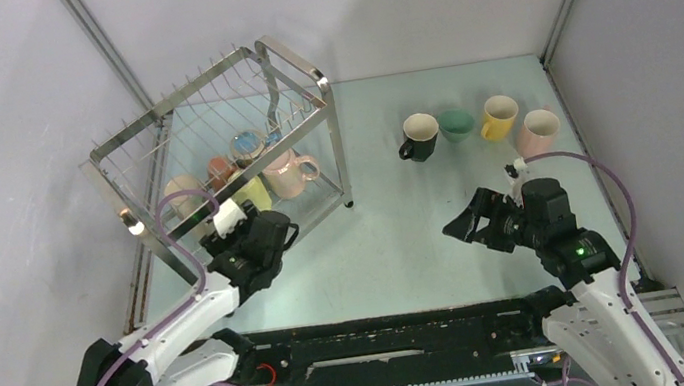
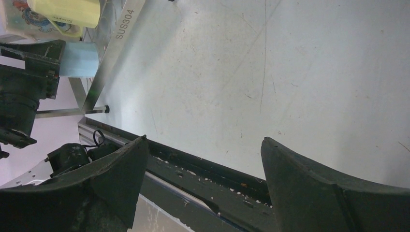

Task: Unload the cups from the dish rack
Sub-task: Unload the cup from the dish rack.

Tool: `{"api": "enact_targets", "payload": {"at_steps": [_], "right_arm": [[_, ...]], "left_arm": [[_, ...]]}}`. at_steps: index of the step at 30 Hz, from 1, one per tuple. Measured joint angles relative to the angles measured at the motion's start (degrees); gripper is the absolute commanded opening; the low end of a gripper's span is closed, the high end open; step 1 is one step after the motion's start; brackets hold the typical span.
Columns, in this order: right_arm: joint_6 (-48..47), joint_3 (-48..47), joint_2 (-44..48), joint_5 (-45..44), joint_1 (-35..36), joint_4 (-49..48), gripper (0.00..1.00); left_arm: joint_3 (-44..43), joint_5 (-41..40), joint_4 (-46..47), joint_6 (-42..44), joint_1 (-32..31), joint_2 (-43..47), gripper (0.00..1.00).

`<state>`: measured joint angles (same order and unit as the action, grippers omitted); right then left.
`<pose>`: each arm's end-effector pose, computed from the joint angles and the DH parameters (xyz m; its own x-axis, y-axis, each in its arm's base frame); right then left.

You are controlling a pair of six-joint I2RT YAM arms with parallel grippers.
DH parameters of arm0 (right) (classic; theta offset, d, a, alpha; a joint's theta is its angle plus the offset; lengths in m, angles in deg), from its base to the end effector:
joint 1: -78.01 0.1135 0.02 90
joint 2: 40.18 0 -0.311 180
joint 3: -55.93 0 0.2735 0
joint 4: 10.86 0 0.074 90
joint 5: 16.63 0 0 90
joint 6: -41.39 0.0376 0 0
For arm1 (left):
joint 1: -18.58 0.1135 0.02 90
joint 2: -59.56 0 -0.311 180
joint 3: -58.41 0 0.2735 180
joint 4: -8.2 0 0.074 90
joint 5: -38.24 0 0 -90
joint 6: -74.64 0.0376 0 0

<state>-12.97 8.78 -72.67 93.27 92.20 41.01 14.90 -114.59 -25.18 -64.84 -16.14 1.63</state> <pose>0.1029 0.0392 0.2836 -0.7639 0.3720 -0.5273 -0.0593 0.7732 0.6314 0.1678 -0.0756 0.2414 -0.2199 -0.2699 -0.9374 -0.6130 0.7857 -0.0824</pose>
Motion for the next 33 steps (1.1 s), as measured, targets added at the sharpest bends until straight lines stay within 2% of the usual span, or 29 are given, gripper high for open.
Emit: {"api": "enact_targets", "payload": {"at_steps": [9, 13, 17, 27, 33], "right_arm": [[0.5, 0.4, 0.2, -0.4, 0.6, -0.5, 0.92], [0.5, 0.4, 0.5, -0.5, 0.6, -0.5, 0.92], [0.5, 0.4, 0.9, -0.5, 0.6, -0.5, 0.92], [0.5, 0.4, 1.6, -0.5, 0.6, -0.4, 0.92], [0.5, 0.4, 1.8, -0.5, 0.6, -0.3, 0.92]], "left_arm": [[-0.3, -1.5, 1.3, 0.0, -3.5, -2.8, 0.59], [-0.6, -2.5, 2.3, -0.5, -3.6, -4.4, 0.79], [-1.2, -3.2, 2.6, -1.3, -3.6, -5.8, 0.91], [-1.2, -0.7, 2.2, -3.3, -2.9, -9.5, 0.99], [-1.2, 0.1, 2.9, -3.4, -1.6, -9.7, 1.0]]}}
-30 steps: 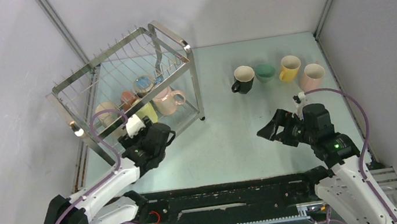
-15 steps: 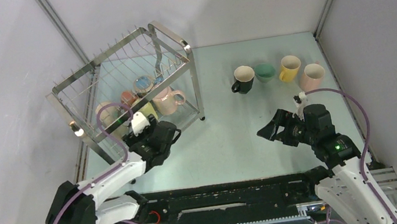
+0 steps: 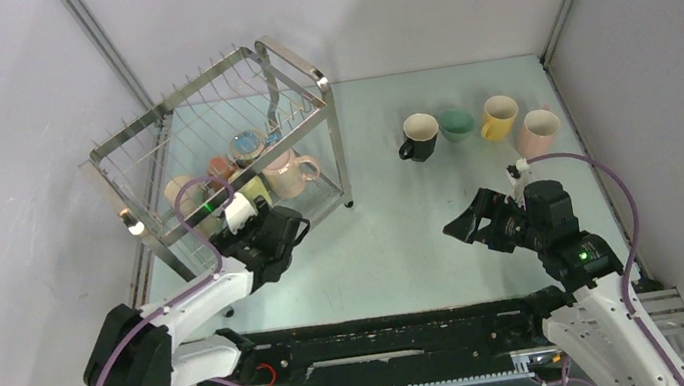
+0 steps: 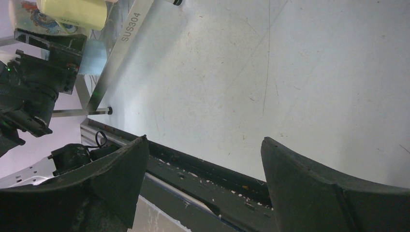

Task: Unload the cups from the dish rack
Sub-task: Unload the cup from the dish rack.

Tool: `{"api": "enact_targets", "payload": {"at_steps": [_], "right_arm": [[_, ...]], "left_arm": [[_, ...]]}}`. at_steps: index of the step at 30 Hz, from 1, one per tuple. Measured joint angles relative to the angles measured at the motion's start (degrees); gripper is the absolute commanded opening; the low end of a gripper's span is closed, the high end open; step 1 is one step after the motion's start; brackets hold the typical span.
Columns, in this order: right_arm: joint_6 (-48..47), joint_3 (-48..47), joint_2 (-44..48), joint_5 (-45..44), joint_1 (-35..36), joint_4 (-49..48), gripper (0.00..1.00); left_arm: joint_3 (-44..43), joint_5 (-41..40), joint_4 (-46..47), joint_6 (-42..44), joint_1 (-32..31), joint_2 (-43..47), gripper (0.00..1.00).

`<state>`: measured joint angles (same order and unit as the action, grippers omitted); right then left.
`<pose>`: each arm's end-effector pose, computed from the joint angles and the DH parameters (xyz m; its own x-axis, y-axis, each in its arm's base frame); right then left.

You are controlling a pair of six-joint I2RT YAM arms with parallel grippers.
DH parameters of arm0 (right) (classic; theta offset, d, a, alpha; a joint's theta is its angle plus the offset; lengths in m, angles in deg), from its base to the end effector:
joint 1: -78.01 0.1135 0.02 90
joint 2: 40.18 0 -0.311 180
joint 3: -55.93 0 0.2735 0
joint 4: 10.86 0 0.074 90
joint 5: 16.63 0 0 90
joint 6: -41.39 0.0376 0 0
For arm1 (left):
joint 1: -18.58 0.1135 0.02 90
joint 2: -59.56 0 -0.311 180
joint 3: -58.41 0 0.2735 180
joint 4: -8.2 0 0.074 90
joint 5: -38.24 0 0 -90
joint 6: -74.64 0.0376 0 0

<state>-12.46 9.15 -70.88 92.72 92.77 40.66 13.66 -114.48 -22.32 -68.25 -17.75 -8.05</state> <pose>0.0980 0.0387 0.2846 -0.7486 0.3784 -0.5445 -0.0741 0.7683 0.6357 0.1873 -0.0963 0.2216 -0.2661 -0.2581 -0.9288 -0.6095 0.7915 -0.0453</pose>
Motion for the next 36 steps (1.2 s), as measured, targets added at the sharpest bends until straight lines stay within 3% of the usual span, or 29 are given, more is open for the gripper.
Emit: {"api": "enact_targets", "payload": {"at_steps": [2, 5, 9, 13, 20, 36], "right_arm": [[0.0, 0.0, 0.0, 0.0, 0.0, 0.0, 0.92], [0.0, 0.0, 0.1, 0.0, 0.0, 0.0, 0.92], [0.0, 0.0, 0.2, 0.0, 0.0, 0.0, 0.92], [0.0, 0.0, 0.3, 0.0, 0.0, 0.1, 0.92], [0.0, 0.0, 0.7, -0.2, 0.3, 0.1, 0.92], [0.3, 0.5, 1.1, -0.6, 1.2, 0.0, 0.92]], "left_arm": [[0.0, 0.1, 0.3, 0.3, 0.9, 0.0, 0.98], [0.0, 0.2, 1.2, 1.0, 1.9, 0.0, 0.87], [0.0, 0.7, 2.5, 2.5, 2.1, -0.2, 0.64], [0.0, 1.5, 3.2, 3.4, 2.2, -0.1, 0.48], [0.1, 3.6, 1.9, 6.0, 0.6, 3.2, 0.38], [0.1, 3.2, 0.0, 12.0, -7.1, 10.1, 0.28]]}}
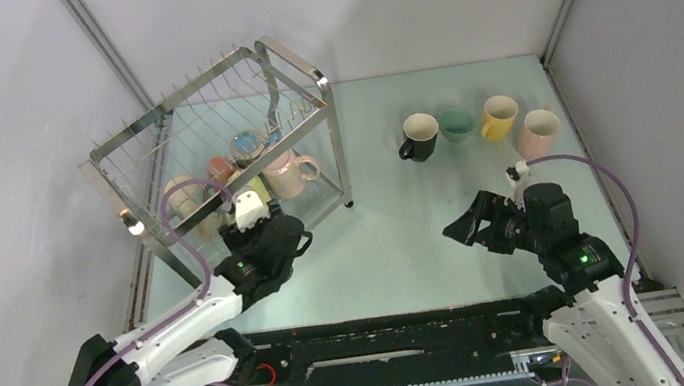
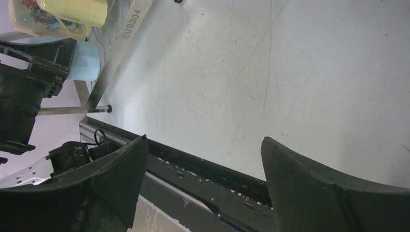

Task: Unload the cups from the dish rack
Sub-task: Unload the cup from the dish rack.

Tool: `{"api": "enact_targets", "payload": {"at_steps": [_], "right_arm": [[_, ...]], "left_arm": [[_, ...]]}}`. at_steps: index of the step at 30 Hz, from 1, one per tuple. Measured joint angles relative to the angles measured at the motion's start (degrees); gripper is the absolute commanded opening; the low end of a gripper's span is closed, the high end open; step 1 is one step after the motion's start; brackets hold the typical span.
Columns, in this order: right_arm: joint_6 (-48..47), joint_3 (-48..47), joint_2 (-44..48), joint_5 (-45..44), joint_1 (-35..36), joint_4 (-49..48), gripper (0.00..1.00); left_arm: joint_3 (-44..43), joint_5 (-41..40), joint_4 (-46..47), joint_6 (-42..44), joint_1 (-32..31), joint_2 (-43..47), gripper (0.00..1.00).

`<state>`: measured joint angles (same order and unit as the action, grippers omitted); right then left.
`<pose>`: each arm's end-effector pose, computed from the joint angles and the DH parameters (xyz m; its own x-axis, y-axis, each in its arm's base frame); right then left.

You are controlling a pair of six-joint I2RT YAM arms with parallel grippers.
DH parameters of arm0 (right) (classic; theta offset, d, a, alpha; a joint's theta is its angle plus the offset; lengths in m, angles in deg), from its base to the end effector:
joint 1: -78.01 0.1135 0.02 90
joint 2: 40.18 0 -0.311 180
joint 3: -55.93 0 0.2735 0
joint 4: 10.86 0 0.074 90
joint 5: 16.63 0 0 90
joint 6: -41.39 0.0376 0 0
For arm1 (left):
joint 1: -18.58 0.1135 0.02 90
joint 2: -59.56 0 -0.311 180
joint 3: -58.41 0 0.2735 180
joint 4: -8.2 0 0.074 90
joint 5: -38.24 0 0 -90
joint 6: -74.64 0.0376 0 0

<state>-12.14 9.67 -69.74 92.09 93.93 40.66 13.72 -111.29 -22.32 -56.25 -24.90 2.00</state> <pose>0.0942 0.0394 0.2829 -0.7466 0.3725 -0.5513 -0.0863 0.7674 0.6353 0.1583 -0.1055 0.2511 -0.3077 -0.1656 -0.9369 -0.4061 0.9134 -0.0281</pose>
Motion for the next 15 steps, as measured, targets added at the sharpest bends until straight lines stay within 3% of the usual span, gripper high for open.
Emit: {"api": "enact_targets", "payload": {"at_steps": [15], "right_arm": [[2.1, 0.6, 0.8, -0.7, 1.5, -0.6, 0.92]], "left_arm": [[-3.5, -0.2, -0.8, 2.4, -8.8, 1.9, 0.25]]}}
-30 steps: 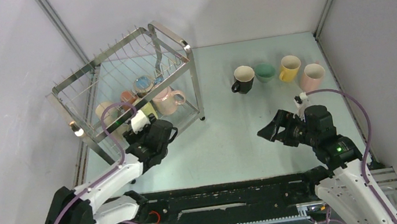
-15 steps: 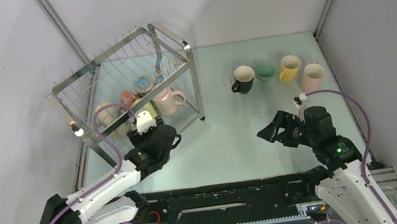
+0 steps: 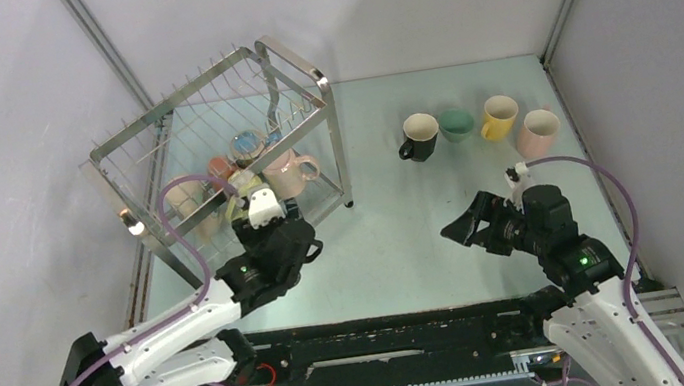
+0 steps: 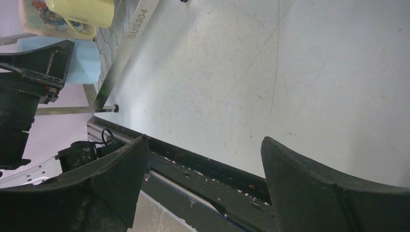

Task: Unload the cups from the dish rack
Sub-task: Unload the cup from the dish rack.

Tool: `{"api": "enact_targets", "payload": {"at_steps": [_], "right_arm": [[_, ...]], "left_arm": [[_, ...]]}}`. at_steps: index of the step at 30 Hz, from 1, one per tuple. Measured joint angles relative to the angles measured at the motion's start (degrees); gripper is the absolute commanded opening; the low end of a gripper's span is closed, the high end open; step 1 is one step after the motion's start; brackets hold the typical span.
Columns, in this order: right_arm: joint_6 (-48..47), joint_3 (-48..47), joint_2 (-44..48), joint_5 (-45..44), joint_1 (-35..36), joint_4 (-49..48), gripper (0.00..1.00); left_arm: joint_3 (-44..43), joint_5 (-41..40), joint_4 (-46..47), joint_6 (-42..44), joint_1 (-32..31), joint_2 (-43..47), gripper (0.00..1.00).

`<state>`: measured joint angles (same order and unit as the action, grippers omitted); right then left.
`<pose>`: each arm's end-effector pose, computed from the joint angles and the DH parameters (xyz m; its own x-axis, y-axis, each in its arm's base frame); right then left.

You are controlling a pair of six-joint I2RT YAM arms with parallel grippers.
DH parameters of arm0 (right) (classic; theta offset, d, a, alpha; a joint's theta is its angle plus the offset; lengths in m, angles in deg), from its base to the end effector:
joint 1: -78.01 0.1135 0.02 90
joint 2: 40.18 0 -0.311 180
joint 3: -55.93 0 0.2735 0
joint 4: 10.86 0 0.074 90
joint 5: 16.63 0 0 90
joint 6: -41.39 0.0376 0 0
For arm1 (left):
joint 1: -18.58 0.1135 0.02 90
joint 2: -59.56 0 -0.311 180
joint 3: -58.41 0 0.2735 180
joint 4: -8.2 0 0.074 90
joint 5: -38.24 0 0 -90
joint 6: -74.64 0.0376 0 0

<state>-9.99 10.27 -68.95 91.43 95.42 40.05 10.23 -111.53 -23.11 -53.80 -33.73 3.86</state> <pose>0.0920 0.0411 0.2812 -0.7477 0.3874 -0.5393 -0.0806 0.7532 0.6528 0.1408 -0.1291 0.2764 -0.2921 -0.1339 -0.9470 -0.2486 0.9668 -0.0600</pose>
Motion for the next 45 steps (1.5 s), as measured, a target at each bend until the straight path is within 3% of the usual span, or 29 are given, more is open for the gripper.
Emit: {"api": "enact_targets", "payload": {"at_steps": [7, 18, 31, 45], "right_arm": [[2.2, 0.0, 0.0, -0.2, 1.4, -1.3, 0.92], [10.5, 0.0, 0.2, -0.5, 6.5, -8.0, 0.92], [20.7, 0.1, -1.2, 2.2, 9.9, -27.6, 0.84], [13.1, -4.0, -0.6, -6.1, 22.9, -38.3, 0.81]], "left_arm": [[-2.4, 2.1, -0.1, 0.1, -4.5, 0.0, 0.23], [-8.8, 16.8, 0.9, 1.5, -8.4, 0.1, 0.22], [-21.7, 34.9, 3.8, 3.8, -8.6, 0.9, 0.22], [-38.0, 45.3, 3.3, -7.0, -5.6, -9.7, 0.2]]}}
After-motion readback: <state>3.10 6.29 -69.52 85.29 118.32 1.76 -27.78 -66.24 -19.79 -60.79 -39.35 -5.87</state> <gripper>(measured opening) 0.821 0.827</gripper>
